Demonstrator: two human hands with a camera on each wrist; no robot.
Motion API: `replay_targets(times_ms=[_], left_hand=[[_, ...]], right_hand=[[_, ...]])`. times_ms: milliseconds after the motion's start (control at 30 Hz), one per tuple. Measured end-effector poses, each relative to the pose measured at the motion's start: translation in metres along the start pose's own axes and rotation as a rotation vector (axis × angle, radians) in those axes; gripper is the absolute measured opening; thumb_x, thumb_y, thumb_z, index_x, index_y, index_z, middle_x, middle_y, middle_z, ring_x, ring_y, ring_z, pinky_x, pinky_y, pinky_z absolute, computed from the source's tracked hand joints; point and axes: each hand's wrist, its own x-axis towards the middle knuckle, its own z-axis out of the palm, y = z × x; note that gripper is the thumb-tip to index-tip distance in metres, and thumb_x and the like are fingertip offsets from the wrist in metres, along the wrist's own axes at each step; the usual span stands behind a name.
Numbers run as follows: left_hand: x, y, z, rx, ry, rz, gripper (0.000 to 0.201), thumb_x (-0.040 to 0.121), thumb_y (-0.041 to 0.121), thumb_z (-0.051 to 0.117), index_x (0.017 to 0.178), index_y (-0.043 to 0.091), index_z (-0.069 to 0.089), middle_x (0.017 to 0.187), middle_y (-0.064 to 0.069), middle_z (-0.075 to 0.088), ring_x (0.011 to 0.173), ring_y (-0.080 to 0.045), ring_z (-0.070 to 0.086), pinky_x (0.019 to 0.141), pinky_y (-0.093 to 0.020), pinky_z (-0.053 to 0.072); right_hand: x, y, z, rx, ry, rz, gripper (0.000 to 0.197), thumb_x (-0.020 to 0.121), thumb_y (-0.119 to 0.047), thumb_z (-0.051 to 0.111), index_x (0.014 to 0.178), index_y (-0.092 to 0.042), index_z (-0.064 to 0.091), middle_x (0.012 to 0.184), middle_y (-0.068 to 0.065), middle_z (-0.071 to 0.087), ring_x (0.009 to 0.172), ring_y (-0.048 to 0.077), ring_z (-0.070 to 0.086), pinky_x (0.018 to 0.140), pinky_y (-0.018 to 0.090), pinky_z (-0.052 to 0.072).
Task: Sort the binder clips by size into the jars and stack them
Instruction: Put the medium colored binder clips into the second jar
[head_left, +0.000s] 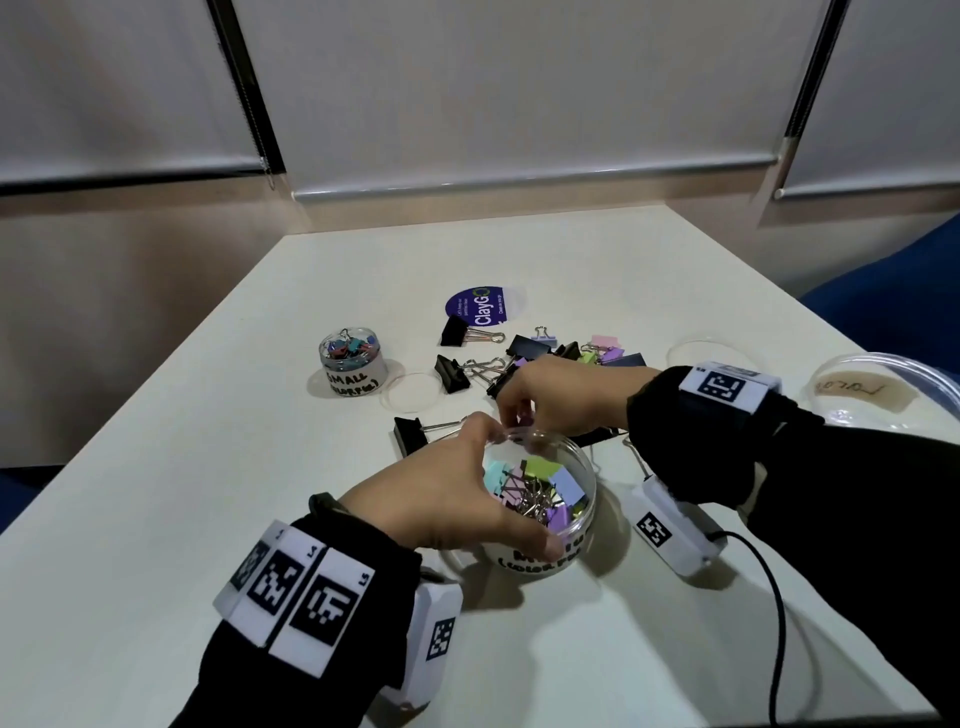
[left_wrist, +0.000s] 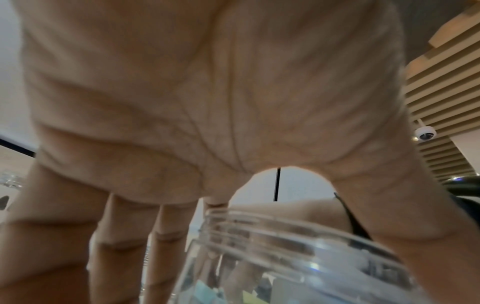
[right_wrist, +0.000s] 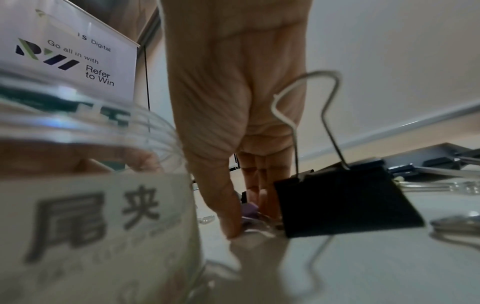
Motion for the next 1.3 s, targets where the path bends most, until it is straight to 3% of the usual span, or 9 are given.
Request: replay_targets(times_ms=[133,300,433,600,800,933,1067,1167,1300], left_hand=[[0.001,-0.003,-0.001,-0.002,-0.022,0.008,0.102,0.051,0.050,0.090,0.133,0.038,0.029,0.100,0.018,0.055,0.090,-0.003,0.061,0.084,-0.026,0.052],[0.004,-0.007,0.000,0.034,-0.028,0.037,0.108,0.050,0.055,0.089,0.138,0.038,0.027,0.116,0.008,0.056,0.098,-0.008,0.061,0.094,-0.031,0.049],[0.008,-0.011,-0.001,-0.012,-0.048,0.037,0.110,0.048,0.054,0.090,0.138,0.029,0.031,0.121,0.011,0.055,0.099,-0.007,0.062,0.091,-0.029,0.050],[0.011,-0.012,-0.002,-0.015,-0.043,0.051,0.088,0.048,0.052,0.090,0.121,0.027,0.047,0.115,0.015,0.060,0.093,-0.003,0.062,0.078,-0.026,0.050],[0.013,-0.016,-0.001,-0.035,-0.033,0.048,0.088,0.036,0.060,0.085,0.112,0.029,0.055,0.110,0.012,0.066,0.097,-0.007,0.064,0.089,-0.036,0.053],[0.011,-0.017,-0.001,-0.042,-0.048,0.040,0.097,0.045,0.056,0.090,0.127,0.026,0.047,0.118,0.012,0.061,0.098,-0.006,0.063,0.086,-0.027,0.052],[0.009,-0.010,0.000,-0.016,-0.031,0.099,0.114,0.057,0.054,0.086,0.147,0.038,0.019,0.127,0.012,0.049,0.108,-0.009,0.059,0.093,-0.024,0.045],[0.010,-0.005,0.000,-0.017,-0.010,0.167,0.108,0.055,0.066,0.080,0.144,0.051,0.020,0.131,0.016,0.040,0.126,-0.010,0.047,0.106,-0.030,0.039],[0.012,0.002,0.003,0.048,-0.020,0.206,0.098,0.062,0.057,0.082,0.143,0.048,0.028,0.130,0.016,0.042,0.115,-0.007,0.048,0.094,-0.023,0.040]], right_hand=[[-0.007,0.003,-0.007,0.017,0.177,0.041,0.024,0.078,-0.002,0.062,0.095,-0.017,0.068,0.086,-0.005,0.062,0.081,0.014,0.057,0.067,0.025,0.045],[-0.046,-0.010,-0.036,0.494,0.509,0.036,0.028,0.073,0.000,0.068,0.092,-0.020,0.067,0.093,0.004,0.068,0.079,0.021,0.069,0.071,0.035,0.056],[-0.082,-0.037,-0.032,0.649,0.405,-0.016,0.035,0.070,0.000,0.078,0.095,-0.017,0.060,0.090,0.004,0.070,0.067,0.013,0.067,0.061,0.023,0.054],[-0.076,-0.054,-0.001,0.330,0.332,0.058,0.031,0.065,-0.017,0.084,0.085,-0.019,0.061,0.089,-0.003,0.067,0.078,0.012,0.064,0.069,0.032,0.055],[-0.068,-0.062,0.007,0.269,0.280,0.058,0.016,0.067,-0.023,0.083,0.075,-0.015,0.071,0.075,-0.003,0.067,0.075,0.013,0.064,0.065,0.027,0.053],[-0.067,-0.050,-0.007,0.317,0.388,0.120,0.019,0.074,-0.034,0.079,0.078,-0.017,0.072,0.079,-0.002,0.071,0.075,0.013,0.065,0.067,0.027,0.050],[-0.051,-0.014,-0.024,0.343,0.535,0.212,0.014,0.079,-0.029,0.075,0.073,-0.019,0.068,0.072,0.000,0.068,0.068,0.019,0.064,0.065,0.032,0.052],[-0.036,0.010,-0.027,0.264,0.454,0.278,0.004,0.083,-0.016,0.067,0.084,-0.016,0.071,0.084,0.003,0.069,0.073,0.019,0.060,0.070,0.031,0.051],[-0.020,0.022,-0.020,0.075,0.268,0.290,0.036,0.086,-0.006,0.055,0.119,-0.014,0.065,0.117,0.005,0.066,0.106,0.022,0.059,0.088,0.030,0.049]])
